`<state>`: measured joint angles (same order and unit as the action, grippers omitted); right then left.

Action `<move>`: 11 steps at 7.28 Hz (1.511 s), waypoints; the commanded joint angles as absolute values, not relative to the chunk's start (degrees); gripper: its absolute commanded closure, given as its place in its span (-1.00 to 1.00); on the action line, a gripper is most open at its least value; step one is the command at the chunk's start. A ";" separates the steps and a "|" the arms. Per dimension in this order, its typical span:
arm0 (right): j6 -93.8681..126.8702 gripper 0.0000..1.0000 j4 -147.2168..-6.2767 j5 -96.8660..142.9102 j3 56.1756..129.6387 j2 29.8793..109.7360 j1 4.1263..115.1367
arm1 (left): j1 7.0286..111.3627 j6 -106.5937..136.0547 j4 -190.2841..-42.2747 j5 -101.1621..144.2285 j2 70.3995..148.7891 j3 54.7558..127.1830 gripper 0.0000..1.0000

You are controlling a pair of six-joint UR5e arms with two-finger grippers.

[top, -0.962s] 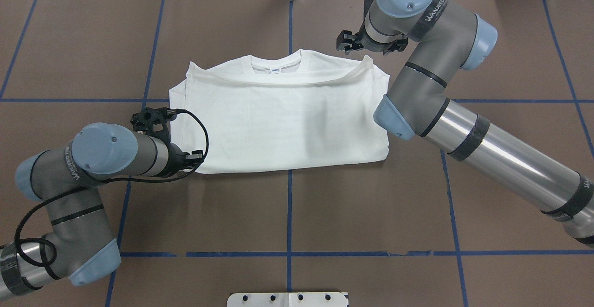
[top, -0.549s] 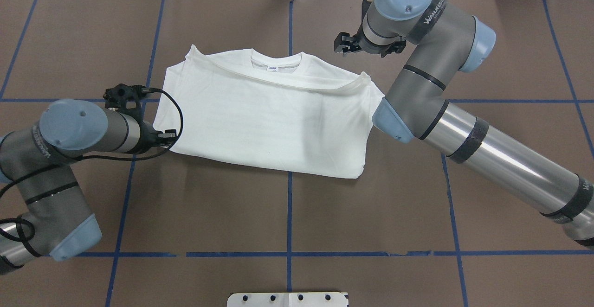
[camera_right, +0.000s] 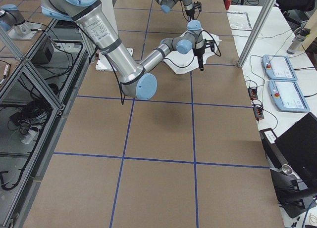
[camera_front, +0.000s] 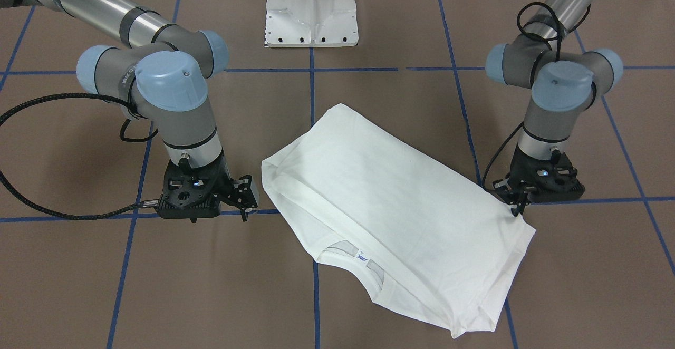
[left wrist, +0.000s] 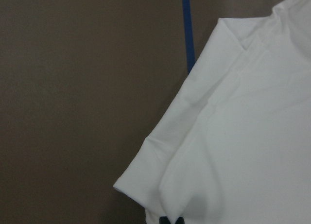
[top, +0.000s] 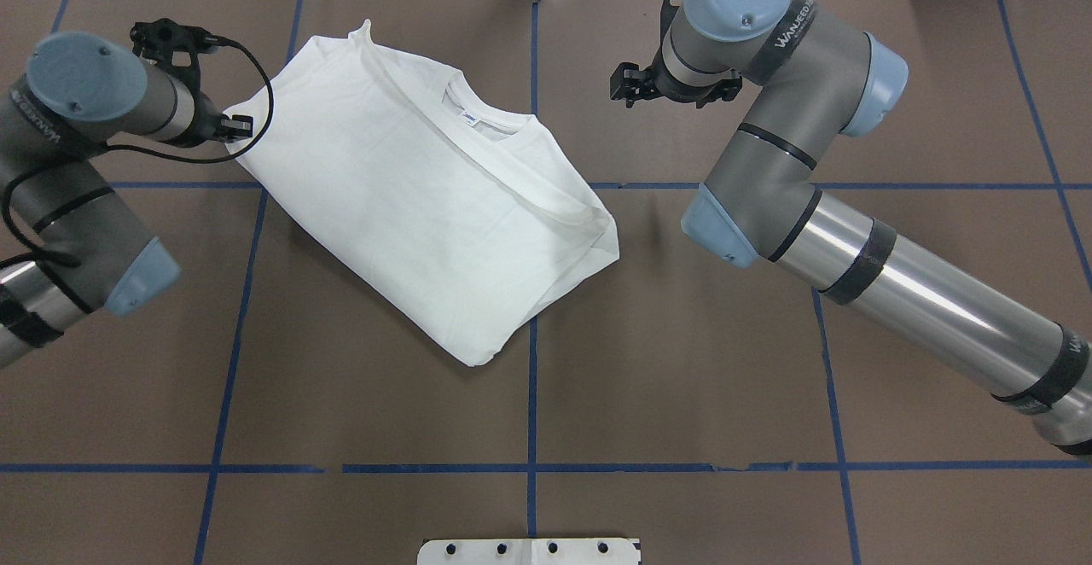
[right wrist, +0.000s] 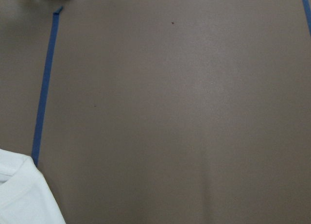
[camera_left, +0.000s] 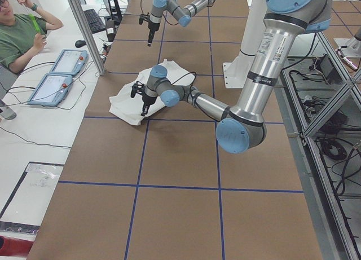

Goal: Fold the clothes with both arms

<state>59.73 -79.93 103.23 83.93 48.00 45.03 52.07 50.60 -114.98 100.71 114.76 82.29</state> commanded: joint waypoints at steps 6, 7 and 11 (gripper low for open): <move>67.73 -1.00 -80.07 100.22 72.48 36.96 41.32 | 58.62 42.97 -124.36 109.56 125.44 69.93 -1.00; 68.46 -0.99 -77.72 97.59 66.68 32.91 39.92 | 58.62 43.41 -124.19 109.69 123.16 73.62 -1.00; 69.87 -0.88 -63.91 89.57 51.69 27.33 34.55 | 58.54 45.34 -124.10 109.69 121.82 76.11 -1.00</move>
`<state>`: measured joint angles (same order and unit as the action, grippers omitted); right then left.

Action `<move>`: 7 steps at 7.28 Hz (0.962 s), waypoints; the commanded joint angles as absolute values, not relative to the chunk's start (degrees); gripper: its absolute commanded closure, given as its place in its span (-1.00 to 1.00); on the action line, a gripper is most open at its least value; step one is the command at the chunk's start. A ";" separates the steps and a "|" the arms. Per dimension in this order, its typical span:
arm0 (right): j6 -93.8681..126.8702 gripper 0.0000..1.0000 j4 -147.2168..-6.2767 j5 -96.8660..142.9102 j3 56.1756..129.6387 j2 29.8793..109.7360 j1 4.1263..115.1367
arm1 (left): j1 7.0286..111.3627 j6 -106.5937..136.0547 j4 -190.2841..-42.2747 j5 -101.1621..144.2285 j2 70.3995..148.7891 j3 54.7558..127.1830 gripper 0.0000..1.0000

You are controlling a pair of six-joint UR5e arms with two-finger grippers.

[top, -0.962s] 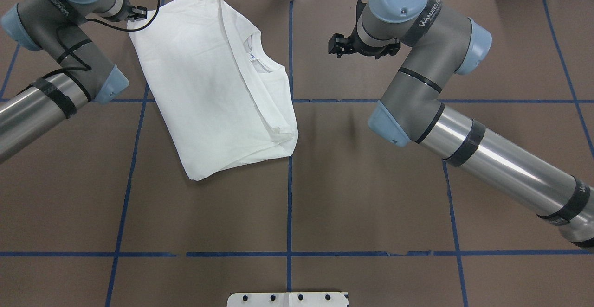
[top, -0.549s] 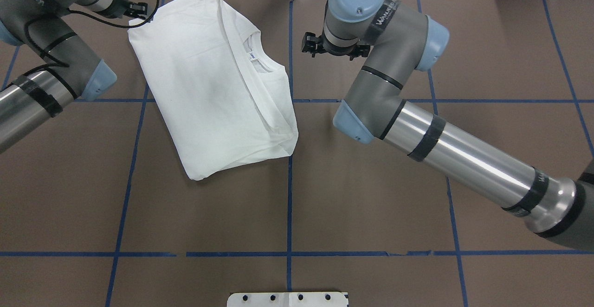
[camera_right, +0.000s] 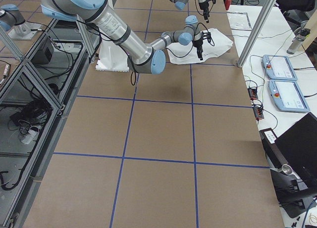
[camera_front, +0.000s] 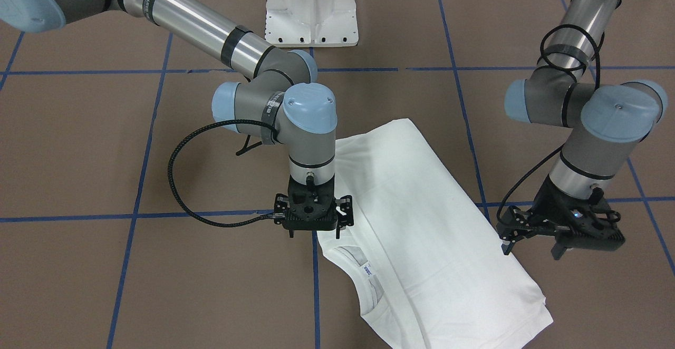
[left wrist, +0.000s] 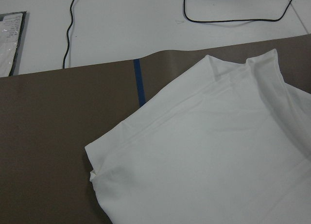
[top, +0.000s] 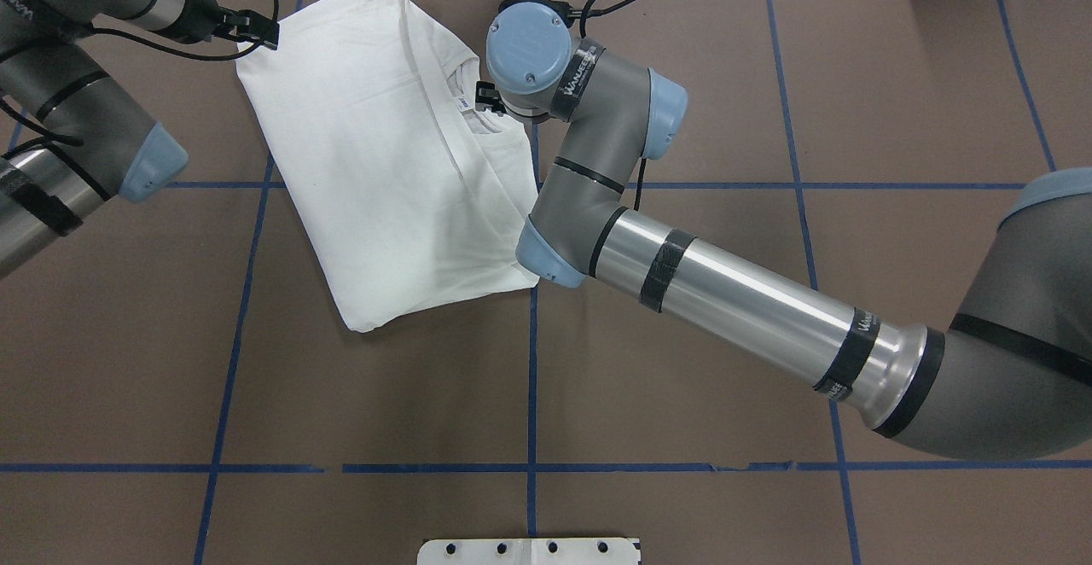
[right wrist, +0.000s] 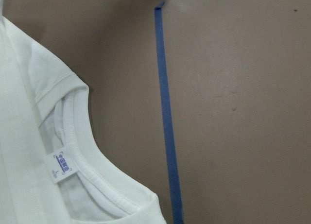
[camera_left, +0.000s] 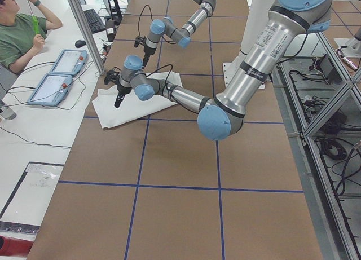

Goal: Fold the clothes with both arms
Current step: 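Reach the right gripper across to the shirt's collar edge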

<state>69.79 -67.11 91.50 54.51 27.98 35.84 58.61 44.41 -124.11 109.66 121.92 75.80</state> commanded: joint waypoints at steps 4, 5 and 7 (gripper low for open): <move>69.87 -0.31 -60.21 87.54 48.61 27.42 33.05 | 58.36 45.44 -124.45 109.69 120.25 77.16 -1.00; 69.87 -0.25 -60.21 87.19 48.26 27.42 32.87 | 58.36 45.44 -124.19 109.69 120.15 77.78 -1.00; 69.96 -0.15 -60.12 87.19 48.25 27.33 32.70 | 58.36 45.44 -124.10 109.69 120.15 78.05 -1.00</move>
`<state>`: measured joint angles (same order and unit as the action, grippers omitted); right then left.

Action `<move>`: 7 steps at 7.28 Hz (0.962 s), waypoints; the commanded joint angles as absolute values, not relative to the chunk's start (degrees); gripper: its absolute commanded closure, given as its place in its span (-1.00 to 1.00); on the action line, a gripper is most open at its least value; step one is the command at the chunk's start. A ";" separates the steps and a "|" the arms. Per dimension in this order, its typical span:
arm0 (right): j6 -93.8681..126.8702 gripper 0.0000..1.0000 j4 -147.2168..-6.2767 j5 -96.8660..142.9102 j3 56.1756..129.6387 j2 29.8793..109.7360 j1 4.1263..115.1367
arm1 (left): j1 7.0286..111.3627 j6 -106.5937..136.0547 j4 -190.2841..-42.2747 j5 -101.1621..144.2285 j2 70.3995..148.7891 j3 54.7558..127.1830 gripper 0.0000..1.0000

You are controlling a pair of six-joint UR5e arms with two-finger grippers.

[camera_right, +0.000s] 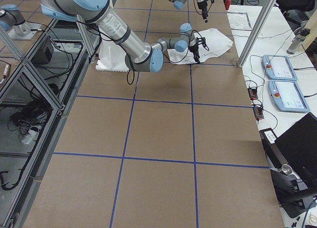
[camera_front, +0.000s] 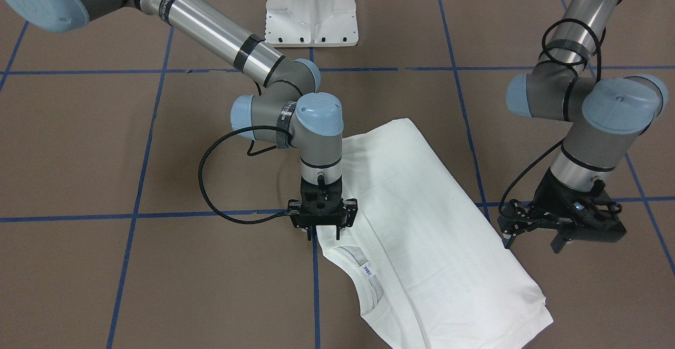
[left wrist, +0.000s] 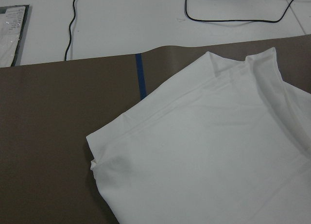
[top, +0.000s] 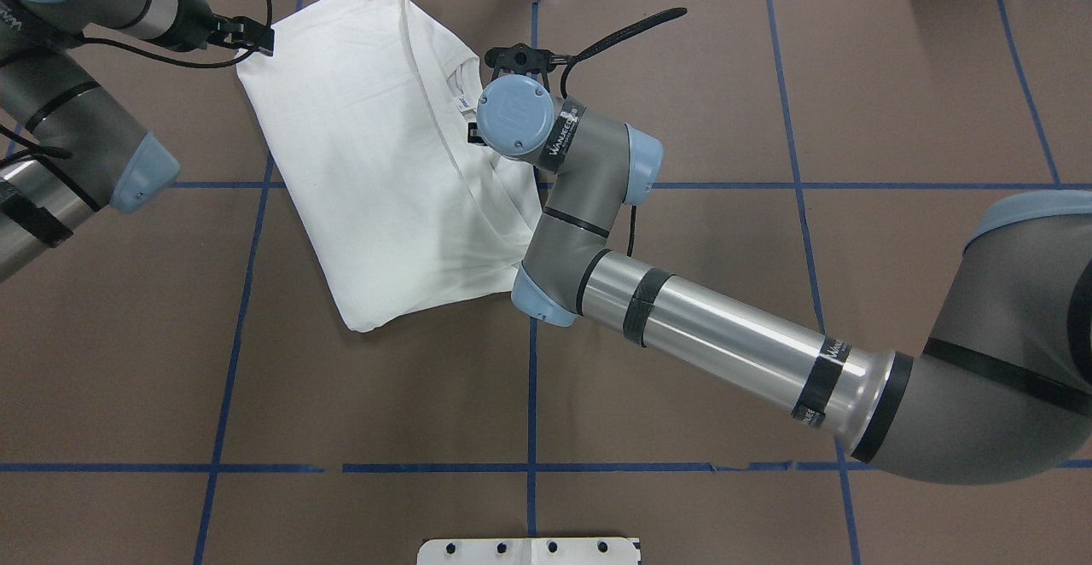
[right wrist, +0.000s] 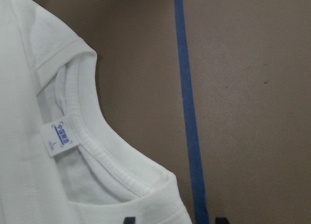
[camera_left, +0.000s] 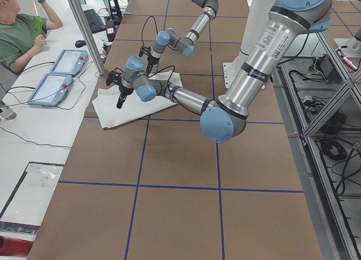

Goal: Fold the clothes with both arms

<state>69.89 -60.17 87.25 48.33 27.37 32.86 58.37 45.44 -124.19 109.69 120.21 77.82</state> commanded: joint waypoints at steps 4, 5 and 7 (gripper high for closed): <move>70.58 -0.06 -60.03 87.19 48.25 27.42 32.61 | 58.36 45.44 -124.10 109.69 120.15 78.05 -1.00; 71.36 -0.06 -60.03 87.19 48.25 27.42 32.52 | 58.27 45.44 -124.10 109.69 120.15 78.05 -1.00; 71.46 -0.05 -60.03 87.19 48.25 27.68 32.17 | 58.27 45.44 -124.10 109.69 120.15 78.05 -1.00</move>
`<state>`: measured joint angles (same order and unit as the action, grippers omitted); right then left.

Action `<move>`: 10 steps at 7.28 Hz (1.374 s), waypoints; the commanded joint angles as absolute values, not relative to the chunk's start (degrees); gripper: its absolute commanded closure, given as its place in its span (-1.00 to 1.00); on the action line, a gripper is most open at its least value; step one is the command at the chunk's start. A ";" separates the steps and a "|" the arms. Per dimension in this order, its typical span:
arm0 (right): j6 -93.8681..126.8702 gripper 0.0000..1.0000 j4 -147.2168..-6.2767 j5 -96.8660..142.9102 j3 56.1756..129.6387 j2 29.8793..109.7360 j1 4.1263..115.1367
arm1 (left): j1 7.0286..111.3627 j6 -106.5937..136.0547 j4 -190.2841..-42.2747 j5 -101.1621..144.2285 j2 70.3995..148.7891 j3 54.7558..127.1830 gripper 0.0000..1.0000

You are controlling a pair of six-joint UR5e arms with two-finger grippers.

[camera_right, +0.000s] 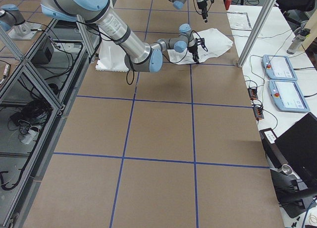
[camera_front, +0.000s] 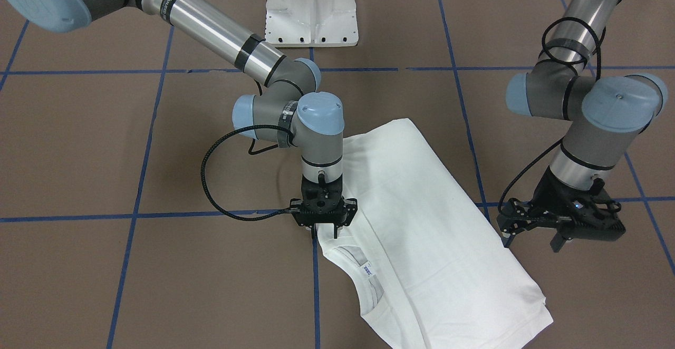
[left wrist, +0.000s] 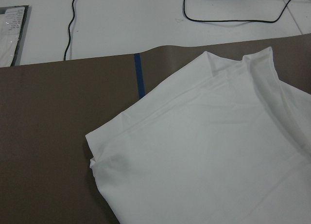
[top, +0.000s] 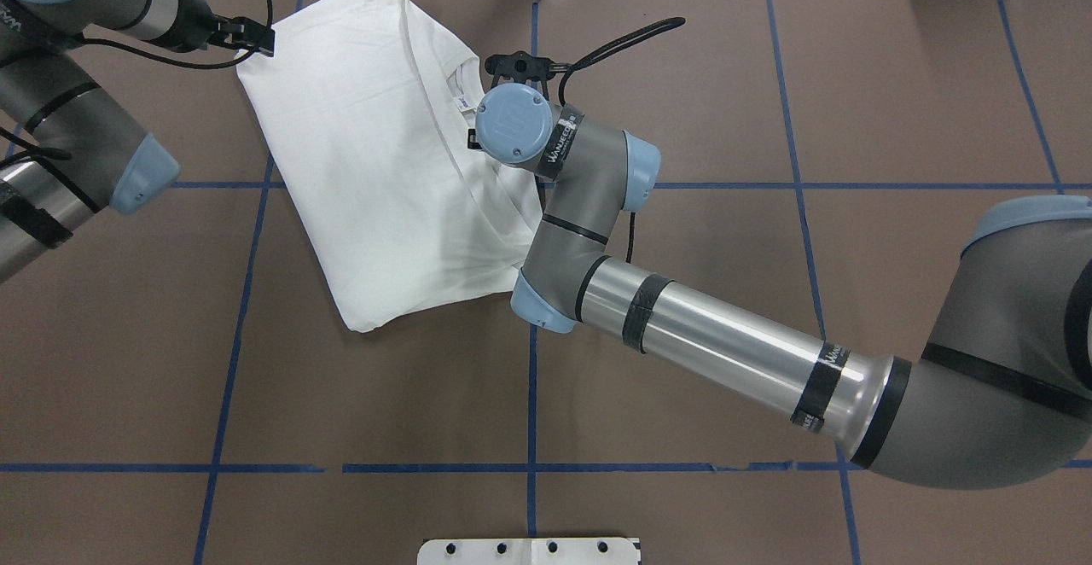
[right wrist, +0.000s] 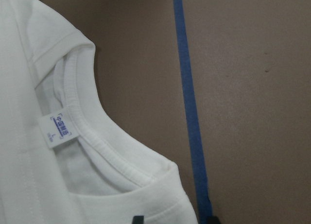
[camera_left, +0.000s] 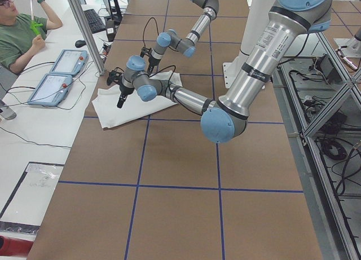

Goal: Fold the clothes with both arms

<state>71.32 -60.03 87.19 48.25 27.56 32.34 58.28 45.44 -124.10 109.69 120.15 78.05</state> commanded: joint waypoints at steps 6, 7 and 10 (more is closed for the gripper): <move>71.54 1.00 -59.24 87.54 48.51 27.77 32.17 | 58.27 45.44 -124.10 109.69 120.15 78.13 -1.00; 71.72 1.00 -59.41 87.80 49.65 27.69 32.25 | 58.27 45.44 -124.19 109.69 120.15 78.05 -1.00; 74.35 1.00 -69.89 88.68 71.16 36.95 30.16 | 58.27 45.35 -124.10 109.78 120.15 78.13 -1.00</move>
